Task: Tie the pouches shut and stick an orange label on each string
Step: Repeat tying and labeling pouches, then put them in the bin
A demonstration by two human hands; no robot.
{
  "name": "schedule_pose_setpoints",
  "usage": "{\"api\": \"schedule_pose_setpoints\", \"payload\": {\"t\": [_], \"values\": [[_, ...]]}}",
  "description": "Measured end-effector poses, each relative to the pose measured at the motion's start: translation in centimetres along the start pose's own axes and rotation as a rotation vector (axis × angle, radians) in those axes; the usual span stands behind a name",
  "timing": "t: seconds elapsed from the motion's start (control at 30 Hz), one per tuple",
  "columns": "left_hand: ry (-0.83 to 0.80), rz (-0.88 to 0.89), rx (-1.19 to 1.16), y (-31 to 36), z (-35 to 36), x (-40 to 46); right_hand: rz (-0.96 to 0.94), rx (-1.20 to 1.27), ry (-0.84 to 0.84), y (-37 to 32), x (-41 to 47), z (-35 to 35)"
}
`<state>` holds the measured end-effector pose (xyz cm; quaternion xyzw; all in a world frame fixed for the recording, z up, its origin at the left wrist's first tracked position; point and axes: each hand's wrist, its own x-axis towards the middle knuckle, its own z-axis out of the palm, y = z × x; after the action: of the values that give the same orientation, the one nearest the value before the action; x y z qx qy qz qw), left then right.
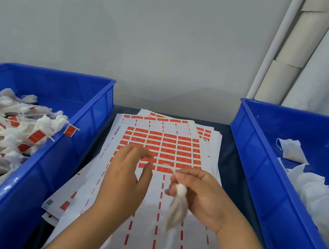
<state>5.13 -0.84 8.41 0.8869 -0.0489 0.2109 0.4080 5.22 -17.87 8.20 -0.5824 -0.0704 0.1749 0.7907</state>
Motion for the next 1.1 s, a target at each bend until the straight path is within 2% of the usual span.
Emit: {"api": "schedule_pose_setpoints", "payload": {"t": [0.13,0.27,0.37,0.5,0.73,1.1], "values": [[-0.174,-0.078,0.036,2.0,3.3,2.2,-0.086,0.119,0.086,-1.1,-1.5,-3.8],[-0.458,-0.052,0.178,2.9,9.3,3.5,-0.211,0.273,0.231,-0.5,-1.8,-6.3],[-0.592,0.002,0.326,2.3,12.5,3.8,-0.248,0.515,0.364,0.1,-1.3,-7.3],[-0.601,0.067,0.398,0.8,14.0,3.9,-0.244,0.633,0.439,0.6,-0.8,-7.8],[-0.595,0.095,0.409,-0.6,13.5,2.5,-0.171,0.557,0.423,1.5,-0.5,-7.4],[-0.596,0.310,0.559,-0.7,11.7,1.0,-0.084,0.454,0.434,1.8,-0.7,-7.0]]}}
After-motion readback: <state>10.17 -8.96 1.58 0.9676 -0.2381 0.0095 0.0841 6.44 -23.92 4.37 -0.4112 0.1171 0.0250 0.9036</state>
